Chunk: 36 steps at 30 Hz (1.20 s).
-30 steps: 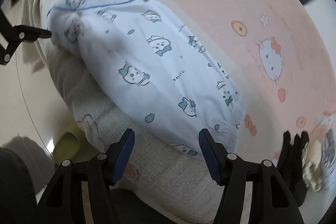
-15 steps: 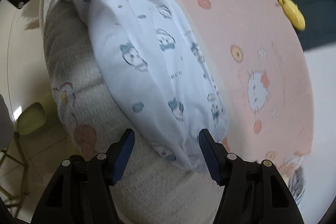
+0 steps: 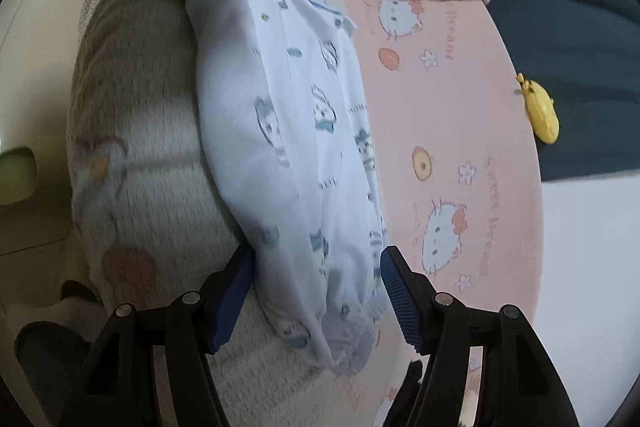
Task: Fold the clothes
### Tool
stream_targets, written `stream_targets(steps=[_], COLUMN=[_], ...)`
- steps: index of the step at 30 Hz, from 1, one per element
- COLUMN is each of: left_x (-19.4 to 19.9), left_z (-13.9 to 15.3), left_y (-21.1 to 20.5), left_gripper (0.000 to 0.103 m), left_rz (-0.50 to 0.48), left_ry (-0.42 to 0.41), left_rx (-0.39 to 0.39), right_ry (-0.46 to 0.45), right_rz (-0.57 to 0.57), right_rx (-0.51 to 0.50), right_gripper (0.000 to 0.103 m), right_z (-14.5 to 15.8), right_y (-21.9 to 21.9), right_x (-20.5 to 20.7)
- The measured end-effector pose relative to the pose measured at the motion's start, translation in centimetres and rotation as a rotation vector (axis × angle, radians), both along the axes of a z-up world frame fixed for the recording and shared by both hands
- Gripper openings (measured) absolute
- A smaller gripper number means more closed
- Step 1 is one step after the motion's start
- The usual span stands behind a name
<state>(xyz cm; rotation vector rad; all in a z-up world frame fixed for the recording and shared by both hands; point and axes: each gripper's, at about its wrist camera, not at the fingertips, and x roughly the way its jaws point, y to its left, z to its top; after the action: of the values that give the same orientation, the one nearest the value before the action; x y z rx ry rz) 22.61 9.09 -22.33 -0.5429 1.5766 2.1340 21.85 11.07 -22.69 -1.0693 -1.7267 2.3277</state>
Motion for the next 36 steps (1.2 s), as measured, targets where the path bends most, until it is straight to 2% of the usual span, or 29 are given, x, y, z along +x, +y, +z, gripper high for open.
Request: stream_targets(steps=[3, 5, 9, 10, 16, 23, 26, 27, 29, 31, 33, 34, 35, 36], left_x=[0.2, 0.7, 2.4, 2.5, 1.4, 0.8, 1.0, 0.9, 0.9, 0.7, 0.4, 0.2, -0.1, -0.4], left_z=[0.5, 0.1, -0.9, -1.0, -0.2, -0.4, -0.3, -0.3, -0.3, -0.2, 0.2, 0.5, 0.8, 1.0], left_y=[-0.1, 0.1, 0.5, 0.4, -1.6, -1.7, -1.9, -2.0, -2.3, -2.6, -3.0, -3.2, -3.3, -3.4], left_gripper=[0.092, 0.095, 0.094, 0.094, 0.095, 0.096, 0.096, 0.096, 0.093, 0.092, 0.084, 0.073, 0.064, 0.061], left_rz=[0.006, -0.013, -0.081, -0.086, -0.023, -0.015, -0.005, -0.001, 0.009, 0.007, 0.016, 0.028, 0.042, 0.053], left_ry=[0.004, 0.051, 0.164, 0.172, 0.120, 0.128, 0.126, 0.126, 0.126, 0.116, 0.064, 0.014, -0.035, -0.069], left_rx=[-0.004, -0.043, -0.164, -0.184, -0.223, -0.241, -0.221, -0.207, -0.179, -0.152, -0.110, -0.085, -0.062, -0.046], right_ry=[0.008, 0.014, 0.027, 0.031, 0.043, 0.060, 0.066, 0.067, 0.046, 0.014, -0.031, -0.049, -0.047, -0.044], right_rz=[-0.019, -0.027, -0.038, -0.041, -0.050, -0.032, -0.027, -0.027, -0.023, -0.012, -0.004, -0.001, 0.001, 0.002], right_rx=[0.002, 0.009, 0.030, 0.035, 0.041, 0.023, 0.014, 0.011, -0.011, -0.009, -0.006, -0.003, 0.007, 0.017], right_gripper=[0.069, 0.074, 0.074, 0.074, 0.074, 0.074, 0.073, 0.071, 0.053, 0.040, 0.020, 0.007, 0.008, 0.008], right_z=[0.0, -0.1, -0.2, -0.3, -0.3, -0.1, -0.3, -0.3, -0.5, -0.9, -1.6, -1.9, -2.3, -2.5], right_y=[0.6, 0.6, 0.1, 0.0, -0.8, -2.4, -2.7, -2.7, -2.7, -3.0, -3.5, -3.7, -3.8, -3.9], right_x=[0.0, 0.0, 0.1, 0.2, 0.2, -1.0, -0.9, -0.8, -0.7, -0.5, -0.2, -0.1, 0.0, 0.1])
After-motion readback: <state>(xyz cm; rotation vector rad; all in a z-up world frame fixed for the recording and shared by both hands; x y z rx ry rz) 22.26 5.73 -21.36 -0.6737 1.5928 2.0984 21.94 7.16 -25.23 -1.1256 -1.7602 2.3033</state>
